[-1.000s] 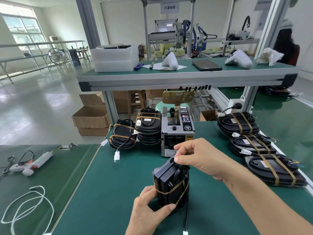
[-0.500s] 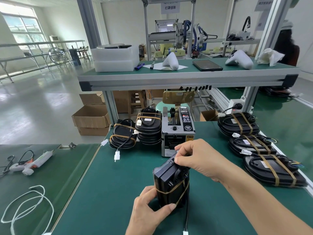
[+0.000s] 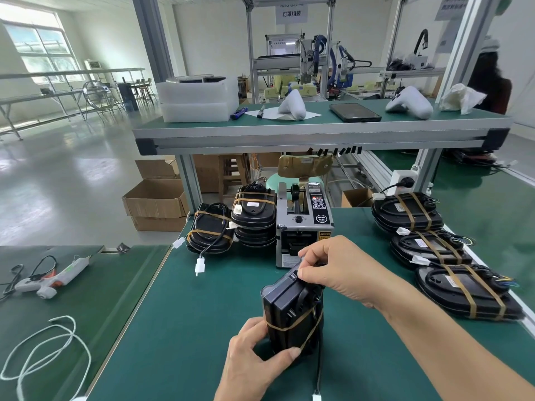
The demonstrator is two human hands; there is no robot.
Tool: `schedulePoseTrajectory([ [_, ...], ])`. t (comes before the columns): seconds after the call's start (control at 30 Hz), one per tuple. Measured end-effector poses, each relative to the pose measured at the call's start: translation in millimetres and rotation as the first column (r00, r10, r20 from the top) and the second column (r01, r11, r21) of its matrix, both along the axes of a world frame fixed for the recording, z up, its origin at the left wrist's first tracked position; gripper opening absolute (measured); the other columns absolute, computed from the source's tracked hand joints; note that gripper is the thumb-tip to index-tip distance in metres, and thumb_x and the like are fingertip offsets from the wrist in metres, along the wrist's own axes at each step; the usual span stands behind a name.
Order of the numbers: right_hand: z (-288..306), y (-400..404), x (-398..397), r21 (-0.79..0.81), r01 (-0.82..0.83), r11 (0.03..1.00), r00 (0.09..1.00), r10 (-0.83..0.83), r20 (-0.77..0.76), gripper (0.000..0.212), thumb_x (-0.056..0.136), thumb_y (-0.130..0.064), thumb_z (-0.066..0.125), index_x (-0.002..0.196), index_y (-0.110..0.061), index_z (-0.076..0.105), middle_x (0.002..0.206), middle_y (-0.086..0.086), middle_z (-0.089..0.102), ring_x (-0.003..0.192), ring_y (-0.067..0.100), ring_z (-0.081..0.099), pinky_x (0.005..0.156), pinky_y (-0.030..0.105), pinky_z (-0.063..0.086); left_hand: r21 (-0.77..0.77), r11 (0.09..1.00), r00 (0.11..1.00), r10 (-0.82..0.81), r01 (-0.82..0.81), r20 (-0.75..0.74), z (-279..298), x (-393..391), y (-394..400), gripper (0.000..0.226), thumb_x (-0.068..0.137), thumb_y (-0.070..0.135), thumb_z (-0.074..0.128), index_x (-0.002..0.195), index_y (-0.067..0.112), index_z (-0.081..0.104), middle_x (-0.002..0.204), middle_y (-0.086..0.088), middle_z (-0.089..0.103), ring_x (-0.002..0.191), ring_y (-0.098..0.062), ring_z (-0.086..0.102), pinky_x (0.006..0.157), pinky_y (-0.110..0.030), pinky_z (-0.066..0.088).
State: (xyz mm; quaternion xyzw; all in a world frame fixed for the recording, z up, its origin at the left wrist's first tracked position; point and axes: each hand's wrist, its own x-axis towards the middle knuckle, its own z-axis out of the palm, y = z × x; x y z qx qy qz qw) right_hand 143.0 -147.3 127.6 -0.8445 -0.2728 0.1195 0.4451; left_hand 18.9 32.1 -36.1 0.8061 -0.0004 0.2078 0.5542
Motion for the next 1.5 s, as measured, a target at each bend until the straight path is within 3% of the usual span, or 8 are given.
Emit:
schedulePoseTrajectory([
  [0.37, 1.1, 2.0, 0.8, -0.059, 0.011, 0.998, 1.0, -0.009, 0.029, 0.011, 0.082, -0.021, 0.074, 0.072, -0.023, 0.078, 0.095, -0.009, 0.077, 0.1, 0.009, 0.071, 0.076, 0.011, 0.052, -0.008, 1.0, 1.0, 0.003, -0.003, -0.002, -1.6, 0.5, -0.1, 0.04, 0.067, 0.049, 0.093, 0.105, 0.051, 0.081, 0.117, 0.017, 0.075, 0.111, -0.01, 0.073, 0.093, -0.012, 0.051],
  [0.57, 1.0, 2.8, 0.5, -0.103, 0.006, 0.995, 0.998, 0.0, 0.059, 0.016, 0.083, -0.025, 0.069, 0.075, -0.012, 0.074, 0.1, 0.007, 0.076, 0.108, 0.019, 0.067, 0.089, 0.031, 0.057, 0.012, 1.0, 1.0, 0.009, -0.009, 0.014, -0.6, 1.4, -0.3, 0.039, 0.066, 0.047, 0.092, 0.103, 0.054, 0.08, 0.116, 0.019, 0.075, 0.11, -0.008, 0.073, 0.093, -0.013, 0.051],
  [0.67, -0.2, 3.3, 1.2, -0.11, 0.006, 0.994, 0.998, 0.001, 0.062, 0.018, 0.083, -0.026, 0.068, 0.076, -0.01, 0.074, 0.105, 0.012, 0.073, 0.109, 0.02, 0.065, 0.087, 0.027, 0.056, 0.022, 1.0, 1.0, 0.011, -0.011, 0.02, -1.2, 1.5, 0.0, 0.04, 0.067, 0.048, 0.092, 0.103, 0.055, 0.079, 0.115, 0.02, 0.075, 0.11, -0.008, 0.073, 0.093, -0.013, 0.051],
  [0.83, -1.4, 3.2, 2.2, -0.089, 0.004, 0.996, 0.999, 0.001, 0.048, 0.02, 0.084, -0.025, 0.069, 0.073, -0.009, 0.074, 0.106, 0.011, 0.071, 0.103, 0.006, 0.067, 0.07, -0.001, 0.045, 0.029, 0.999, 1.0, 0.013, -0.013, 0.014, -2.0, 1.2, 0.2, 0.04, 0.067, 0.048, 0.091, 0.104, 0.056, 0.079, 0.117, 0.02, 0.074, 0.111, -0.008, 0.073, 0.093, -0.012, 0.05],
  [1.03, -3.3, 3.5, 3.1, -0.072, 0.012, 0.997, 1.0, -0.011, 0.01, 0.032, 0.087, -0.037, 0.075, 0.073, -0.009, 0.073, 0.095, -0.004, 0.076, 0.097, -0.015, 0.065, 0.076, 0.014, 0.046, 0.026, 1.0, 1.0, 0.011, -0.011, 0.004, -0.9, 1.2, 0.0, 0.038, 0.067, 0.048, 0.091, 0.103, 0.054, 0.08, 0.117, 0.02, 0.074, 0.112, -0.009, 0.073, 0.092, -0.012, 0.05],
  [1.13, -5.9, 6.6, 1.4, -0.071, 0.06, 0.996, 0.997, -0.057, 0.047, 0.041, 0.086, -0.047, 0.074, 0.073, -0.007, 0.07, 0.093, -0.004, 0.076, 0.094, -0.003, 0.069, 0.076, 0.021, 0.052, 0.023, 1.0, 1.0, 0.015, -0.015, 0.0, -0.6, 1.1, -0.3, 0.038, 0.066, 0.047, 0.091, 0.102, 0.053, 0.08, 0.116, 0.019, 0.075, 0.111, -0.009, 0.073, 0.092, -0.012, 0.05],
  [1.23, -8.9, 9.8, -1.7, -0.078, 0.12, 0.99, 0.988, -0.111, 0.111, 0.037, 0.083, -0.047, 0.074, 0.07, -0.012, 0.07, 0.091, 0.001, 0.076, 0.096, 0.011, 0.07, 0.083, 0.029, 0.056, 0.021, 1.0, 1.0, 0.014, -0.014, -0.01, -0.2, 0.6, -0.7, 0.038, 0.066, 0.049, 0.09, 0.102, 0.054, 0.08, 0.116, 0.02, 0.074, 0.11, -0.008, 0.073, 0.092, -0.013, 0.05],
  [1.5, -11.1, 13.6, -5.9, -0.071, 0.171, 0.983, 0.975, -0.159, 0.158, 0.028, 0.082, -0.039, 0.079, 0.069, -0.015, 0.072, 0.088, -0.004, 0.077, 0.093, 0.007, 0.07, 0.083, 0.029, 0.056, 0.016, 1.0, 0.999, 0.02, -0.02, -0.029, 0.7, 0.2, -0.7, 0.036, 0.066, 0.047, 0.091, 0.1, 0.051, 0.081, 0.115, 0.02, 0.074, 0.11, -0.007, 0.072, 0.09, -0.009, 0.049],
])
